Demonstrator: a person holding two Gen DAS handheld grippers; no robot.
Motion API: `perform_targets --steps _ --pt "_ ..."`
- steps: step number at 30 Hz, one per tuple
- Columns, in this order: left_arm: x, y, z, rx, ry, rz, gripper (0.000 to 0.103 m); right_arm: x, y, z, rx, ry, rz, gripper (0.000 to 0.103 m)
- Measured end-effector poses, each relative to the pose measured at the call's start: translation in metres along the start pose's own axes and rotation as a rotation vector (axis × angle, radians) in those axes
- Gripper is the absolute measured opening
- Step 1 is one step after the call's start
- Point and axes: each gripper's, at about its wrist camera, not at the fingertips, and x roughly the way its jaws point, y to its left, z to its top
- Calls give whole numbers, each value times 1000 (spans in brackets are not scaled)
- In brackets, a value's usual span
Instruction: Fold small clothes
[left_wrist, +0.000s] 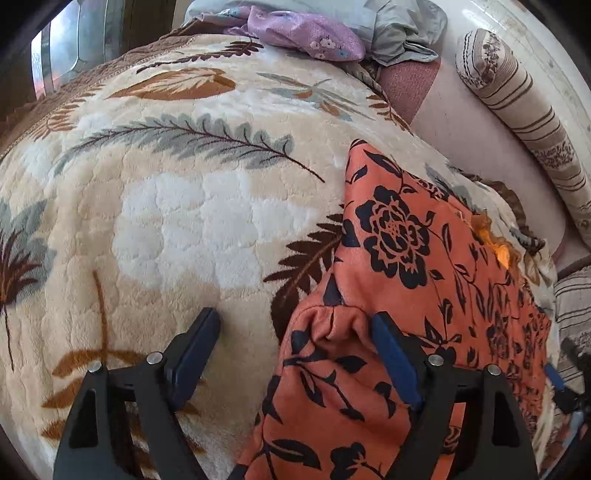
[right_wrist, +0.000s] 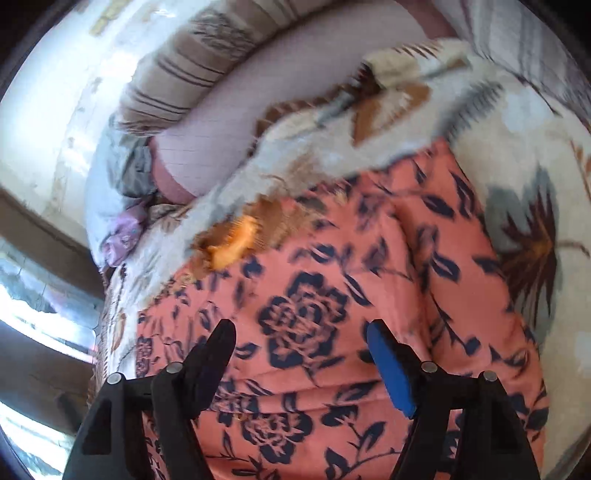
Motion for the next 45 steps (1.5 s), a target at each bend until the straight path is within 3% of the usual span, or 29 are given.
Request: perform_targets --steps 2,3,4,5,8,10,13,15,16,17,23,26,27,29,31,35,40,43,45 --pt "-10 -8 -1 24 -53 15 84 10 -2 0 2 8 -5 89" --pt "-11 -8 -1 24 -55 -6 84 24 -10 -2 25 70 -71 91" --pt "-10 -6 -1 10 -50 -2 84 26 -19 -4 41 98 -70 90" --pt "-11 -2 -1 -13 -54 6 84 19 -14 -7 16 42 -73 89" --pt "-14 18 2 -123 -61 -27 84 4 12 -7 -58 22 -67 89" --pt "-8 24 3 -157 -31 -37 84 -10 26 -3 -106 -42 -56 89" --pt "-5 9 1 -69 -35 24 85 -12 20 8 -80 -80 -16 90" --pt "-4 4 -1 -36 -35 45 86 20 -4 14 4 42 -86 89" --pt "-4 4 -1 -34 -36 42 86 30 -16 15 55 69 -64 87" --pt "-5 7 0 -39 -34 33 86 22 -18 16 72 18 -37 87" --pt "-6 10 1 -71 -38 28 87 6 5 49 27 -66 50 88" --pt "-4 7 2 -53 -38 35 89 48 -23 62 65 9 -52 88" --pt "-4 8 2 -56 -36 34 89 46 -32 60 109 -30 -2 88" --pt "-4 9 3 -70 -41 28 89 27 -23 55 137 -67 18 87" --pt "-4 9 3 -81 -44 31 90 5 -17 41 110 -74 11 87" --pt "-7 9 0 -74 -56 26 90 -60 -27 -21 21 -74 -32 88" --pt "-23 12 -19 -14 -59 -11 90 -128 -80 -109 46 65 -97 87" --pt "-47 16 -46 39 21 -69 90 -162 -110 -146 103 79 43 87" --pt "-68 26 -69 45 55 -118 90 -175 -121 -161 141 109 26 88"
